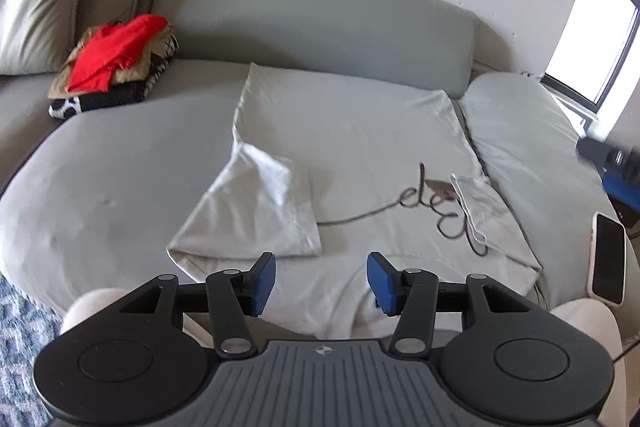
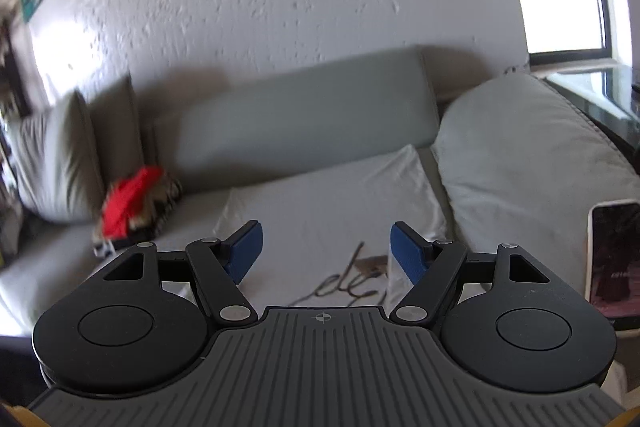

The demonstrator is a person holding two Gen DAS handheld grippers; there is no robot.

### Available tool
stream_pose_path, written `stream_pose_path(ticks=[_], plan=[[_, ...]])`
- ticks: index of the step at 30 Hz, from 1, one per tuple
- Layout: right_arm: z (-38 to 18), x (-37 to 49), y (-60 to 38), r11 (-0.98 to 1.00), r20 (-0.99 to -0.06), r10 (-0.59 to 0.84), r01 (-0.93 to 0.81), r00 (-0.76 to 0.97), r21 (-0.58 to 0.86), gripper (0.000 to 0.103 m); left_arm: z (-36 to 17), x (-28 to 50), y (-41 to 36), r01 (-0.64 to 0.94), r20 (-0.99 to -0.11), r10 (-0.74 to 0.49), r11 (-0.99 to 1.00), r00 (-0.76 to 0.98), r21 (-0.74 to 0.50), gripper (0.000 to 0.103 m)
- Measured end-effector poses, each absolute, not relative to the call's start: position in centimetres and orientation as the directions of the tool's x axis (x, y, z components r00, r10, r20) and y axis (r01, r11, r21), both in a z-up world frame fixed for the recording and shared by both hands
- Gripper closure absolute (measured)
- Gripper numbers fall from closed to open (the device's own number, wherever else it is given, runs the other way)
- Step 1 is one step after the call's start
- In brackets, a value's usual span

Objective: Fold clothes

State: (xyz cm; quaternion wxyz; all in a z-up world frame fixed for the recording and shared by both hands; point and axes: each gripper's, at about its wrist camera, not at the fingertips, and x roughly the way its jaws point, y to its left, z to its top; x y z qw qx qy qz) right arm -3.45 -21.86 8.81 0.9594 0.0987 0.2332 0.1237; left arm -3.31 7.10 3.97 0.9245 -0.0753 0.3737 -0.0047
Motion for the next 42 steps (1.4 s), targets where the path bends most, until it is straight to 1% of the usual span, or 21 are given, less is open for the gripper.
stream_pose_path(ticks=[5, 9, 12, 15, 21, 24, 25, 27, 29, 31, 33, 34, 35, 36, 37, 40, 42], plan=[[10.9, -2.3, -22.3, 0.964, -0.456, 0.258, -0.197, 0.852, 0.178, 0.027, 6.3, -2.7, 8.1, -0.058, -0.630, -0.021, 0.993, 0.776, -0.104, 0.053], [12.7, 1.0, -22.2, 0.956, -0.512, 0.290, -0.219, 0.808, 0.196, 0.027, 8.5, -1.1, 9.2, -0.068, -0.585, -0.001, 0.993, 0.811, -0.096, 0.053], [14.1, 2.5, -21.5, 0.954, -0.519, 0.297, -0.229, 0.802, 0.193, 0.027, 10.3, 0.1, 9.6, -0.070, -0.550, 0.010, 0.994, 0.835, -0.087, 0.052], [15.4, 4.1, -21.0, 0.957, -0.519, 0.288, -0.219, 0.805, 0.191, 0.027, 12.0, 1.4, 10.0, -0.070, -0.521, 0.012, 0.993, 0.854, -0.091, 0.043], [17.9, 7.7, -20.3, 0.945, -0.522, 0.325, -0.251, 0.789, 0.210, 0.027, 14.1, 4.2, 10.6, -0.061, -0.486, 0.030, 0.997, 0.873, -0.047, 0.041], [18.6, 10.6, -20.9, 0.942, -0.517, 0.325, -0.226, 0.792, 0.246, 0.026, 14.6, 6.7, 11.9, -0.080, -0.470, 0.050, 0.996, 0.881, -0.045, 0.041], [18.4, 12.0, -21.4, 0.937, -0.515, 0.335, -0.219, 0.789, 0.274, 0.025, 14.4, 7.9, 12.5, -0.085, -0.478, 0.048, 0.995, 0.877, -0.056, 0.042], [17.9, 14.8, -22.4, 0.925, -0.517, 0.349, -0.198, 0.782, 0.325, 0.023, 13.8, 10.6, 14.0, -0.089, -0.507, 0.027, 0.991, 0.861, -0.097, 0.043], [16.3, 18.1, -23.4, 0.923, -0.555, 0.334, -0.143, 0.762, 0.358, 0.023, 12.2, 13.8, 15.6, -0.112, -0.548, 0.003, 0.980, 0.836, -0.165, 0.045], [14.2, 21.4, -24.2, 0.930, -0.598, 0.300, -0.088, 0.744, 0.357, 0.026, 9.8, 16.9, 16.9, -0.131, -0.582, -0.014, 0.969, 0.813, -0.207, 0.049], [11.7, 24.6, -24.7, 0.936, -0.633, 0.273, -0.049, 0.724, 0.347, 0.036, 7.1, 20.1, 17.7, -0.134, -0.613, -0.035, 0.964, 0.790, -0.228, 0.054], [10.3, 26.2, -25.1, 0.935, -0.647, 0.273, -0.038, 0.712, 0.353, 0.037, 5.6, 21.8, 18.2, -0.136, -0.628, -0.050, 0.960, 0.776, -0.244, 0.055], [8.7, 27.9, -25.4, 0.930, -0.662, 0.280, -0.026, 0.695, 0.366, 0.041, 4.1, 23.3, 18.9, -0.140, -0.644, -0.066, 0.954, 0.762, -0.264, 0.055], [7.2, 29.6, -25.8, 0.924, -0.675, 0.286, -0.010, 0.680, 0.383, 0.049, 2.7, 24.8, 19.4, -0.152, -0.656, -0.078, 0.946, 0.751, -0.287, 0.056], [5.9, 31.2, -26.3, 0.920, -0.680, 0.284, 0.009, 0.676, 0.393, 0.052, 1.3, 26.3, 19.9, -0.167, -0.666, -0.090, 0.935, 0.741, -0.312, 0.058], [2.0, 36.1, -27.6, 0.906, -0.691, 0.274, 0.062, 0.669, 0.419, 0.054, -2.4, 30.3, 21.4, -0.202, -0.680, -0.127, 0.901, 0.722, -0.383, 0.057], [-0.2, 39.1, -28.8, 0.893, -0.676, 0.257, 0.097, 0.690, 0.439, 0.054, -4.4, 32.6, 22.1, -0.222, -0.679, -0.142, 0.880, 0.720, -0.420, 0.057]])
